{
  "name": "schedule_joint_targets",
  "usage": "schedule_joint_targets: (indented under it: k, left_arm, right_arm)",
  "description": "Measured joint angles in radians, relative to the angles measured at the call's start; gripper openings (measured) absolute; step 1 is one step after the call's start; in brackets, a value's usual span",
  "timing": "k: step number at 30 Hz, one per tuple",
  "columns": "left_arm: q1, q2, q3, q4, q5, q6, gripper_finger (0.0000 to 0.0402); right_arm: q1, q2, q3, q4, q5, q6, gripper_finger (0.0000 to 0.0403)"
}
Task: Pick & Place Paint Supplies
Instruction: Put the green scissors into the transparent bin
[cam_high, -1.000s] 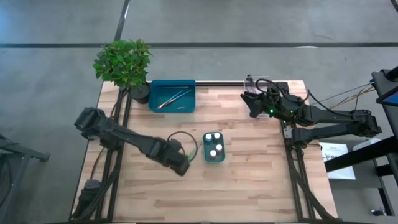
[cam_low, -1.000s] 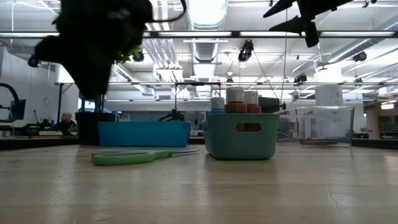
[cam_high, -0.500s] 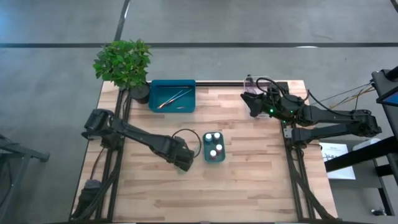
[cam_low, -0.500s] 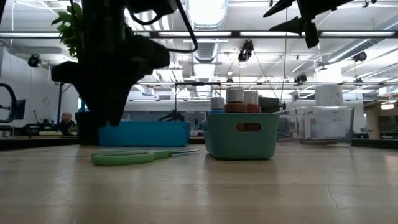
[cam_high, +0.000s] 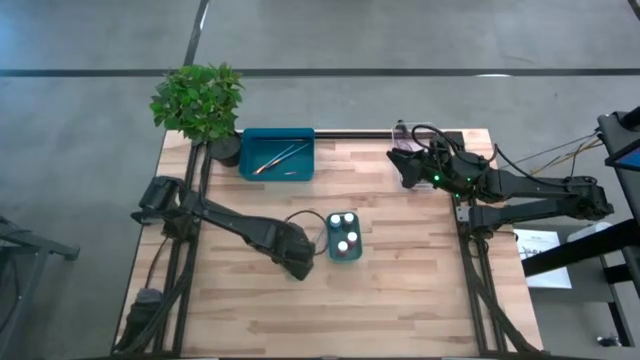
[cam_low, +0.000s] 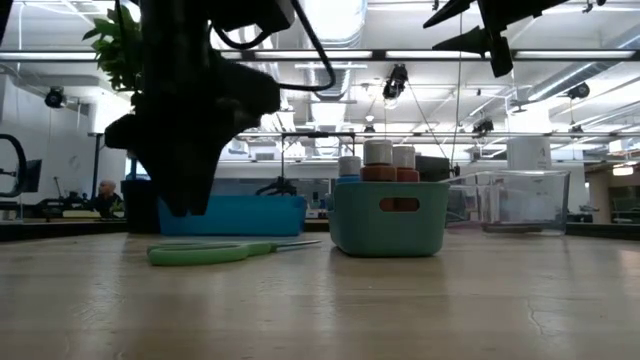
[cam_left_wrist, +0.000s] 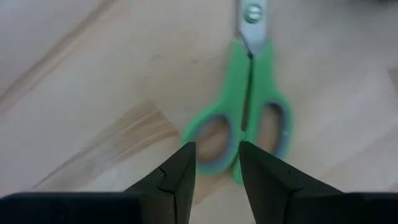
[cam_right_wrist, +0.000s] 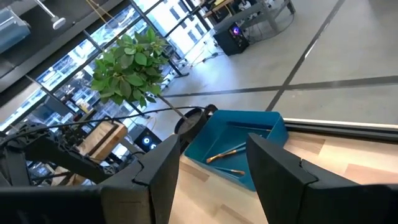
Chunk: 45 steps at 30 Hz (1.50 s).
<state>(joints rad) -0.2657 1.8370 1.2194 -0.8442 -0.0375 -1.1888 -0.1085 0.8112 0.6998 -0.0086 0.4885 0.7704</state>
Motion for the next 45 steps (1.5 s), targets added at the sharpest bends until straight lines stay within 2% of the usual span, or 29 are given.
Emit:
schedule_joint_targets:
  k: [12, 17, 32, 38, 45]
  left_arm:
    - [-0.002, 0.025, 0.0, 0.069, 0.083, 0.009, 0.0133]
    - [-0.002, 0.024, 0.0, 0.132, 0.084, 0.026, 0.0133]
    - [-0.006, 0.025, 0.0, 0.107, 0.056, 0.071, 0.0133]
    - [-0.008, 0.08, 0.004, 0.107, 0.087, 0.067, 0.0133]
    - [-0.012, 0.109, 0.011, 0.108, 0.057, 0.04, 0.0133]
  right_arm:
    - [0.0, 0.0, 0.0, 0.0, 0.0, 0.0, 0.0183]
    - [0.0, 0.0, 0.0, 0.0, 0.0, 0.002, 0.0183]
    - [0.0, 0.0, 0.0, 0.0, 0.0, 0.004, 0.0183]
    - [0.0, 0.0, 0.0, -0.001, 0.001, 0.004, 0.0183]
    - [0.0, 0.0, 0.0, -0.002, 0.0, 0.005, 0.0183]
